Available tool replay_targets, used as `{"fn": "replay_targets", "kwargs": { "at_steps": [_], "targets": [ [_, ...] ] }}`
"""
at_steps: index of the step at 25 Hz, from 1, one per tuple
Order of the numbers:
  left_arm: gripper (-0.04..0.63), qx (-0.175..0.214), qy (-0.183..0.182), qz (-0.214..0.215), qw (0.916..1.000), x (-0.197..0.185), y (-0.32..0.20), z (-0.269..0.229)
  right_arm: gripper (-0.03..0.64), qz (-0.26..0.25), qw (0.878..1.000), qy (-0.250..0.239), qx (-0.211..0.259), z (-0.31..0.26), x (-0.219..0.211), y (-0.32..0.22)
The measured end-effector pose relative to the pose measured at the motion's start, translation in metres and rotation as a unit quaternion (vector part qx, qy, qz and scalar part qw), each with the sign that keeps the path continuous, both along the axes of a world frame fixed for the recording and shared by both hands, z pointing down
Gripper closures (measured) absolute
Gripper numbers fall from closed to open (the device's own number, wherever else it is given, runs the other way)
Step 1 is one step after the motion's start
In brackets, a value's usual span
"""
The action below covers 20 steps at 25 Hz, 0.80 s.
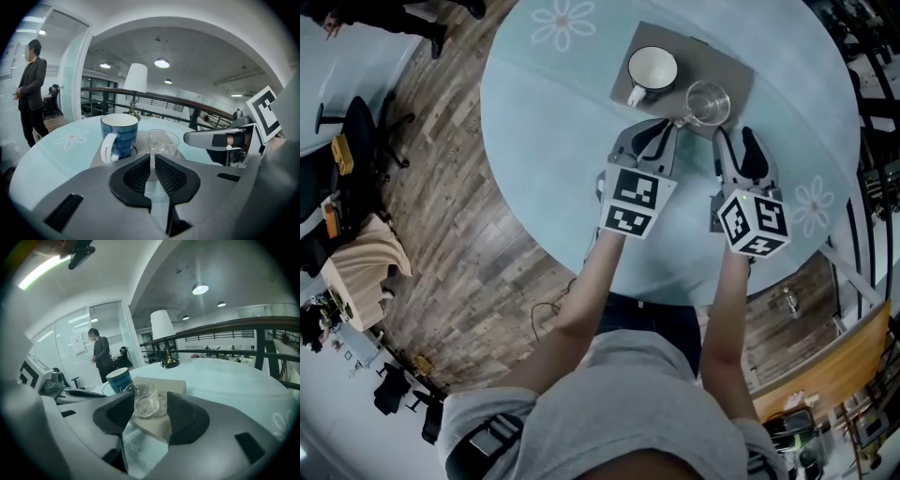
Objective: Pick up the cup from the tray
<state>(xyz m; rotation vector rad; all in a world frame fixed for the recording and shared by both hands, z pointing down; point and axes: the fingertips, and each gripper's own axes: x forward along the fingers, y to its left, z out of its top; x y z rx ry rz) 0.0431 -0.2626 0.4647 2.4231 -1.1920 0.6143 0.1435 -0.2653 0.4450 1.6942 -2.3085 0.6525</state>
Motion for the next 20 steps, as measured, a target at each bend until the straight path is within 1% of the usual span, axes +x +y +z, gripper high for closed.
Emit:
{"fn": "replay_targets", "kwargs": {
  "at_steps": [2, 3, 7, 11, 16, 19, 20],
  "targets": [
    [0.507, -0.004, -0.005, 0.005, 1.0, 0.003, 0.0, 0.005, 0.424, -0.011, 1.0, 0.002, 0.0, 0.004, 0.0, -0.003],
    [0.486, -0.005, -0.008, 0.009, 0.9999, 0.006, 0.0, 0.007, 0.418, -0.017, 1.0, 0.002, -0.001, 0.006, 0.0, -0.004],
    [0.447, -0.011, -0.018, 0.025, 0.9995, 0.014, 0.003, 0.016, 0.383, -0.042, 0.999, -0.005, -0.007, 0.011, -0.004, -0.009],
    [0.437, -0.017, -0.025, 0.028, 0.9991, 0.02, 0.003, 0.025, 0.364, -0.068, 0.998, -0.01, -0.001, 0.012, -0.008, -0.011],
    [0.437, -0.014, -0.027, 0.029, 0.9991, 0.024, -0.002, 0.028, 0.353, -0.099, 0.995, -0.01, 0.006, 0.013, -0.014, -0.008],
    [0.442, -0.012, -0.041, 0.03, 0.9986, 0.024, -0.006, 0.029, 0.345, -0.111, 0.994, -0.015, 0.006, 0.015, -0.018, -0.012],
    [0.461, -0.009, -0.048, 0.03, 0.9983, 0.024, -0.008, 0.029, 0.344, -0.119, 0.993, -0.013, 0.006, 0.016, -0.02, -0.014]
  ]
}}
